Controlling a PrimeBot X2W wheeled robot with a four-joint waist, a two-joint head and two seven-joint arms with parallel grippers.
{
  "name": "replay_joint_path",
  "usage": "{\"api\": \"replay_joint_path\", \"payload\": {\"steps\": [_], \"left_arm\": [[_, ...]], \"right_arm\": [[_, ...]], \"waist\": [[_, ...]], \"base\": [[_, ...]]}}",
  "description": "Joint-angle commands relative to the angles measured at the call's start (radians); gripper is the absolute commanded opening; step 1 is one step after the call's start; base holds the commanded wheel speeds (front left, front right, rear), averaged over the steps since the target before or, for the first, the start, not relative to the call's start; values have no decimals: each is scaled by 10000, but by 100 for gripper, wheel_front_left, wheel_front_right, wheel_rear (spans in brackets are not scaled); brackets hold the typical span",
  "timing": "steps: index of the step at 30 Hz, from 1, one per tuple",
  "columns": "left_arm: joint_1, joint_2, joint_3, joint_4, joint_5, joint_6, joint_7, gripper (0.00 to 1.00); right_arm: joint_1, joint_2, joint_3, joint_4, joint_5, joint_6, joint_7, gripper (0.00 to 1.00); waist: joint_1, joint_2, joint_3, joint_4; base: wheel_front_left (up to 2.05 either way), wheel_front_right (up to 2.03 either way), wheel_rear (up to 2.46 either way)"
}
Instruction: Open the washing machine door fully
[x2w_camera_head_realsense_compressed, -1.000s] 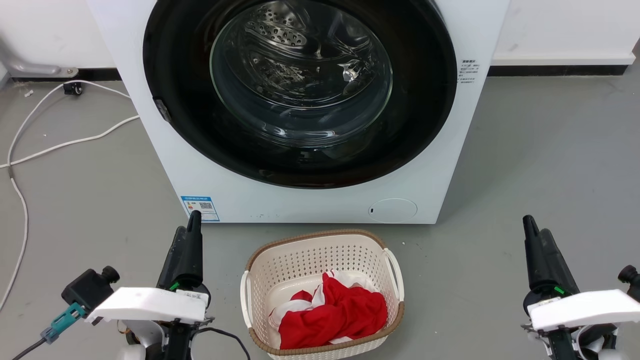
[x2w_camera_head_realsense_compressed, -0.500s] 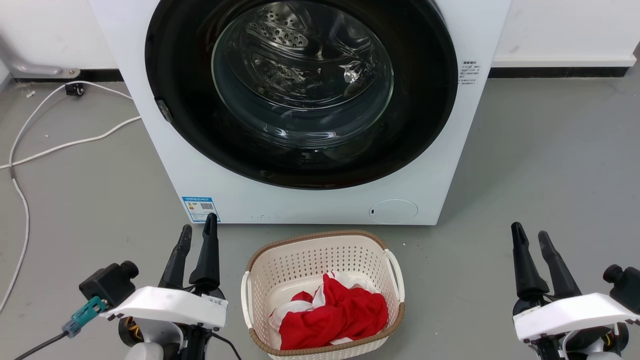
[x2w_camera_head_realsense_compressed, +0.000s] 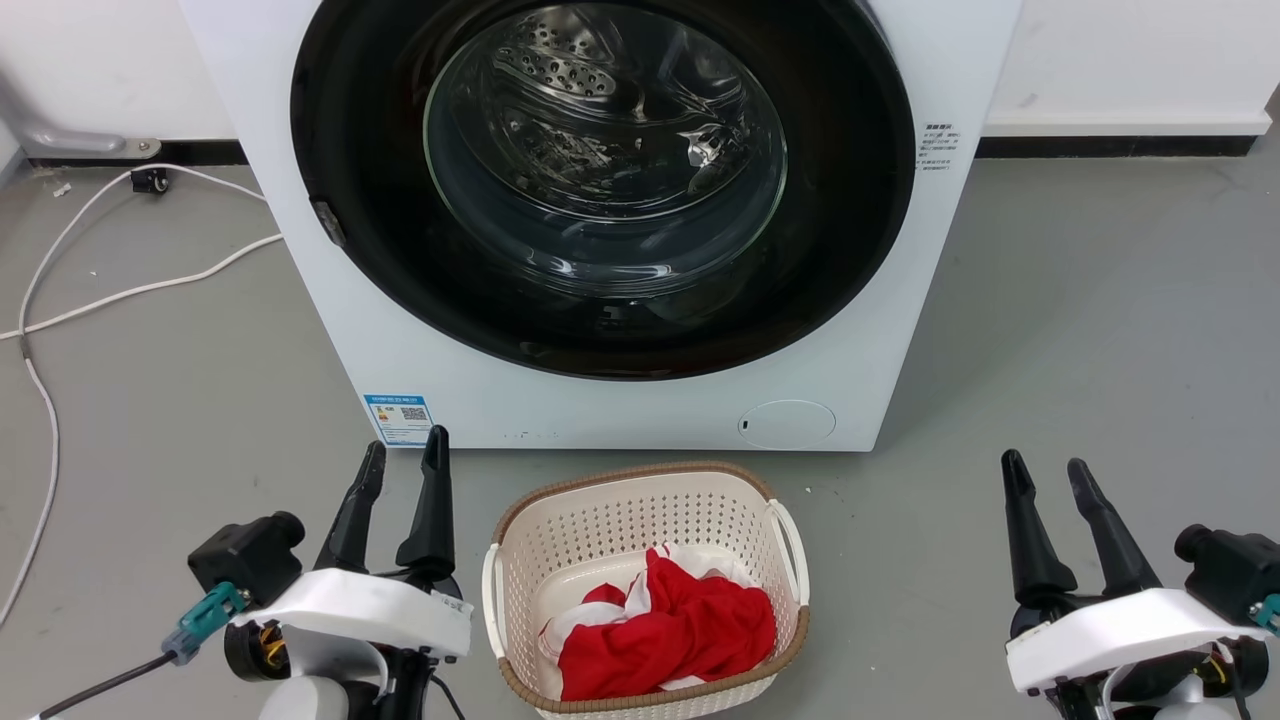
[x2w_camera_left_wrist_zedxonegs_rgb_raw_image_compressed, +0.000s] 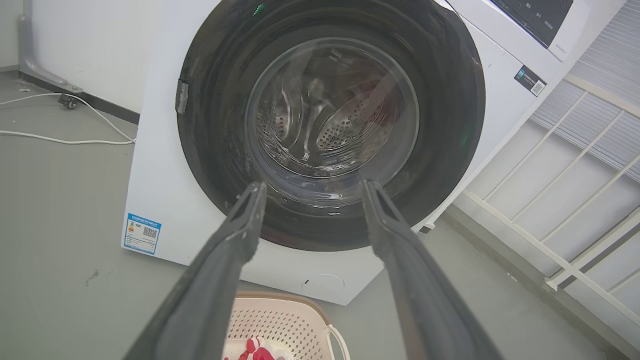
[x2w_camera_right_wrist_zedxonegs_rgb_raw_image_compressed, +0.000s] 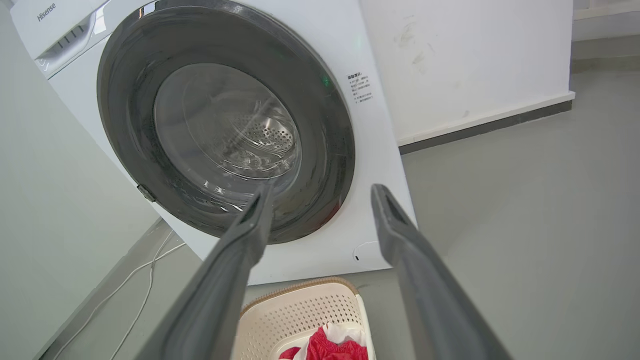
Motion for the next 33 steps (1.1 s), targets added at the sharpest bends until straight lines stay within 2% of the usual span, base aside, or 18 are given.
{"api": "replay_joint_path", "payload": {"steps": [1,33], "left_arm": [[-229,25,-47,-45,331,31,-111,100],[-311,27,-287,439,3335,202,-841,100]], "right_arm": [[40,-13,10,-145,-337,0,-56,100],[243,-7,150,-358,-3332,-1,-379,100]], "waist": [[0,-1,-3,0],[0,-1,11,7]], "base": [[0,0,0],[0,0,0]]}}
